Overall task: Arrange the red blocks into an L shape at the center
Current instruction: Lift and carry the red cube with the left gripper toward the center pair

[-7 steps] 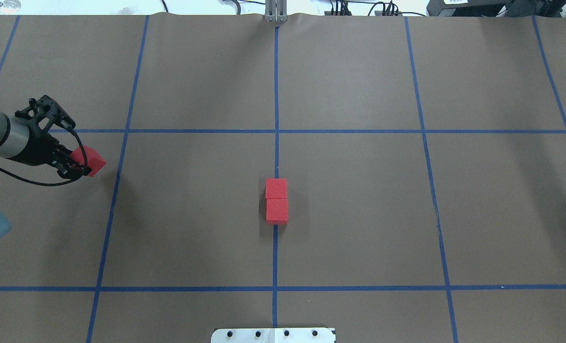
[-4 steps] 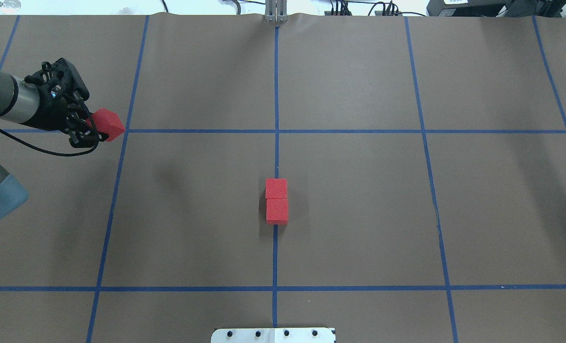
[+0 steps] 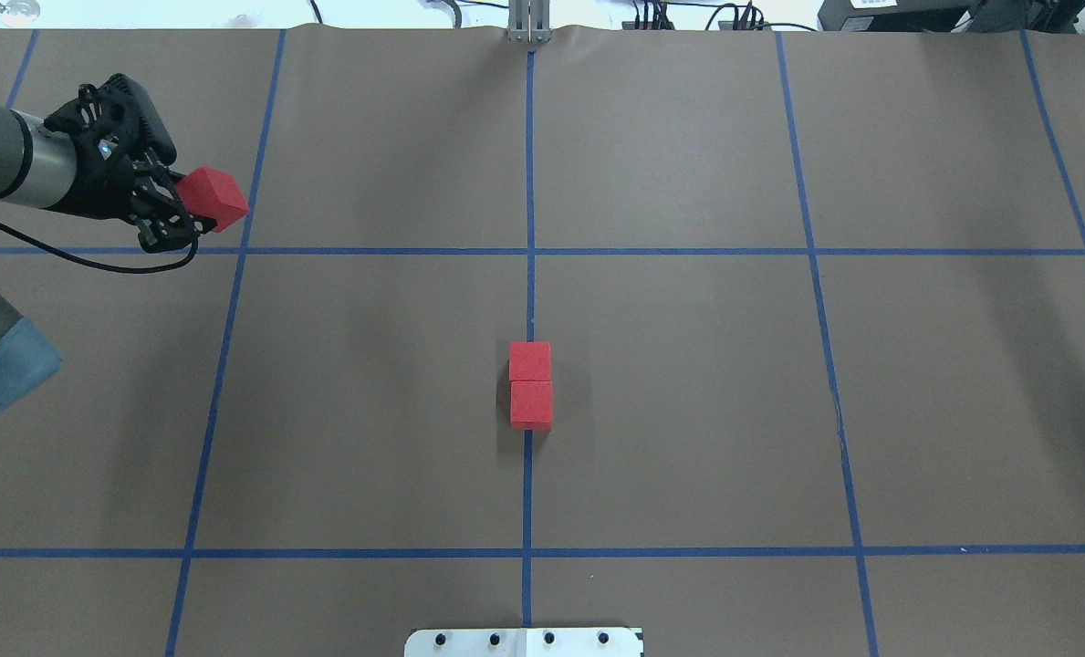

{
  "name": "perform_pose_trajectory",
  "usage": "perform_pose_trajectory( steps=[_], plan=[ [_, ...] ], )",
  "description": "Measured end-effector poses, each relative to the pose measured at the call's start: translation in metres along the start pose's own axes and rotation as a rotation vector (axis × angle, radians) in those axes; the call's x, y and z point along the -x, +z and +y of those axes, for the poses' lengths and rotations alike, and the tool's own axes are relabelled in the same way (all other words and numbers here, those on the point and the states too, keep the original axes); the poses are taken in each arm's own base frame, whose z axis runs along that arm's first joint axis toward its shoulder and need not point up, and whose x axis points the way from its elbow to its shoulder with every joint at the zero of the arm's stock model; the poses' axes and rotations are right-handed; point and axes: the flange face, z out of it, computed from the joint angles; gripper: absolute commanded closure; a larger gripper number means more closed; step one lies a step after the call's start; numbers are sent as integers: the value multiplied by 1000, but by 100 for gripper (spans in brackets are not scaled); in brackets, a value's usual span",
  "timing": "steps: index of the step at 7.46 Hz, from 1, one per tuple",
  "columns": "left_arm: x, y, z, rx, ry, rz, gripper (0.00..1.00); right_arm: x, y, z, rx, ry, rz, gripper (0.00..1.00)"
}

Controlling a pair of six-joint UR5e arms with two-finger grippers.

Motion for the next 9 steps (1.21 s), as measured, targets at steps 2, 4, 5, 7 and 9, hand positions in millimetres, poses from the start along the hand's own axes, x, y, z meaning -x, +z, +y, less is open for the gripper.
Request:
perform_pose_trajectory(
  steps=[2, 4, 5, 7, 9],
  plan=[
    [-11, -3, -16, -23, 25, 32, 100, 0, 0, 0, 0, 1, 0, 1],
    [-31, 5, -37, -34, 124, 82, 100, 0, 0, -2, -1, 0, 0, 1],
    [-37, 7, -48, -19, 173, 95, 100, 0, 0, -2, 0, 0, 1, 1],
    [-62, 17, -86, 113, 182, 144, 100, 0, 0, -3, -1, -1, 2, 1],
    [-112, 44, -127, 233, 298, 208, 100, 0, 0, -2, 0, 0, 2, 1]
  ],
)
